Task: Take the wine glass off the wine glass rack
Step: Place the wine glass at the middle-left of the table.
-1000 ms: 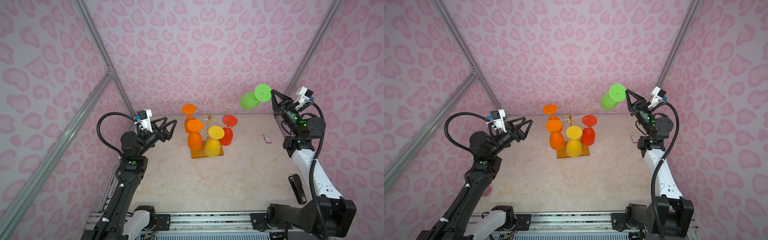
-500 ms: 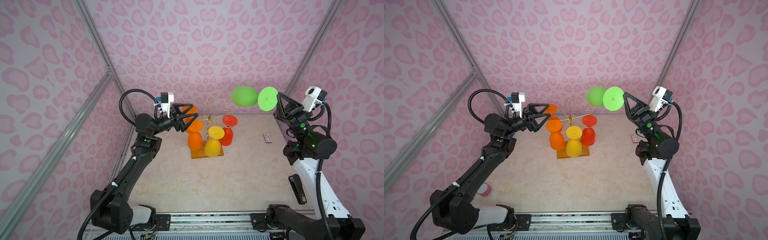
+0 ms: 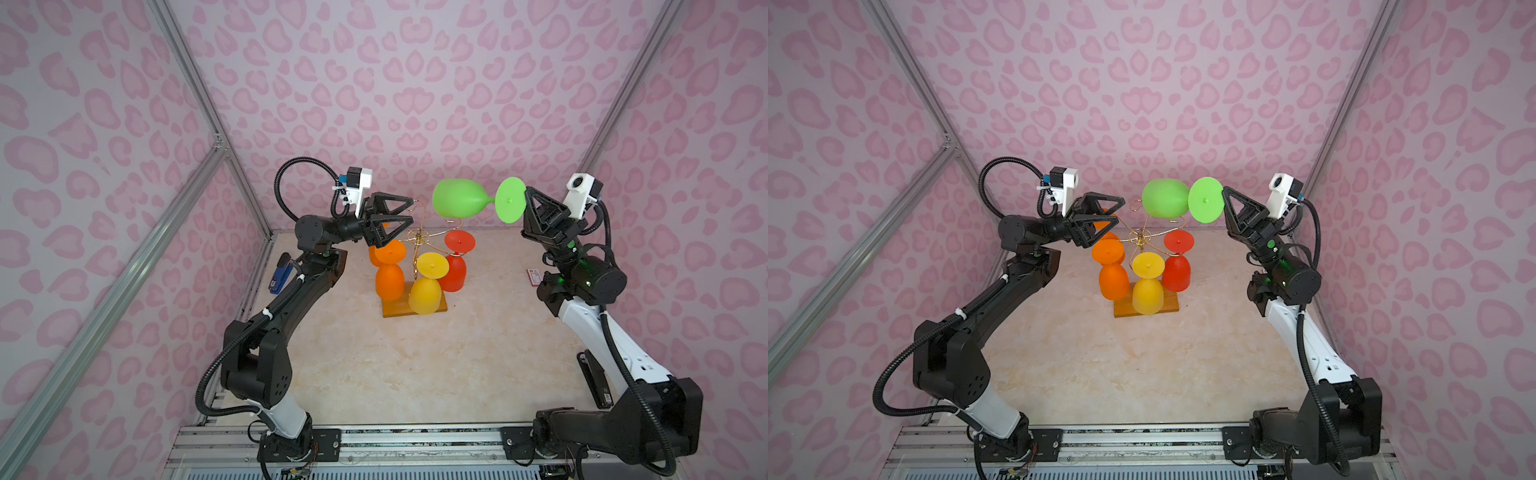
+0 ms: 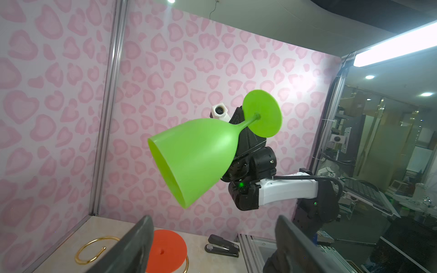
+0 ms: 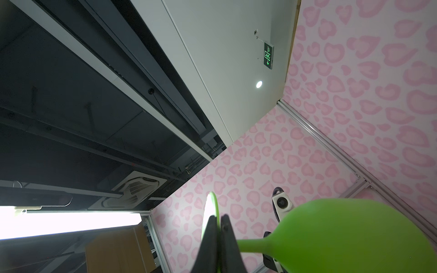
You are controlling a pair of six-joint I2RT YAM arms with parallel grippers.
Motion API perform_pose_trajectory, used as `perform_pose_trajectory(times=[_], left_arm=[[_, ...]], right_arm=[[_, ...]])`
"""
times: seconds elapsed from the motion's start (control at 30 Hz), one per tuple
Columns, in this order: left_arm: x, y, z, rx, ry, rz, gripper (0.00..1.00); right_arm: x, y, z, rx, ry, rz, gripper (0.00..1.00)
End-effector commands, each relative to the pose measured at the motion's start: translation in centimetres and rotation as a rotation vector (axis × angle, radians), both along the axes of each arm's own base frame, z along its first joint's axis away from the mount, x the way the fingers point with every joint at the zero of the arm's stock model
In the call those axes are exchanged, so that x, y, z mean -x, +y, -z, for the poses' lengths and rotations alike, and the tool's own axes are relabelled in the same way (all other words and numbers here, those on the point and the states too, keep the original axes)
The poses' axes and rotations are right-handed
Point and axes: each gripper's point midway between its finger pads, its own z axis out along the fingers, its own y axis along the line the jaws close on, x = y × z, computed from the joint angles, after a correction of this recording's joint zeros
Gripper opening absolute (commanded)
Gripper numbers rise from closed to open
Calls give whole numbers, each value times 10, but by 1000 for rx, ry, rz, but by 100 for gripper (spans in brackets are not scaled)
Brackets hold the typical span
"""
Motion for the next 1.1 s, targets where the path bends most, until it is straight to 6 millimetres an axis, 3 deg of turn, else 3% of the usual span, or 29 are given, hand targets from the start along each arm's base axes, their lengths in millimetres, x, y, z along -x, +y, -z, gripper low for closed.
perform_pose_trajectory(times=[0.0, 0.3, 0.57, 1.07], left_arm=[[12, -1, -4, 5, -43, 56, 83], [-1, -11, 5, 4, -6, 77, 83], [4, -15, 5, 10, -5, 105, 81], [17, -13, 2, 23, -8, 122, 26]], right_arm=[[13, 1, -7, -20, -68, -22, 0], [7, 17, -6, -15, -64, -67, 0], [-1, 29, 4, -7, -38, -90, 0], [-13, 34, 16, 4, -11, -88, 0]])
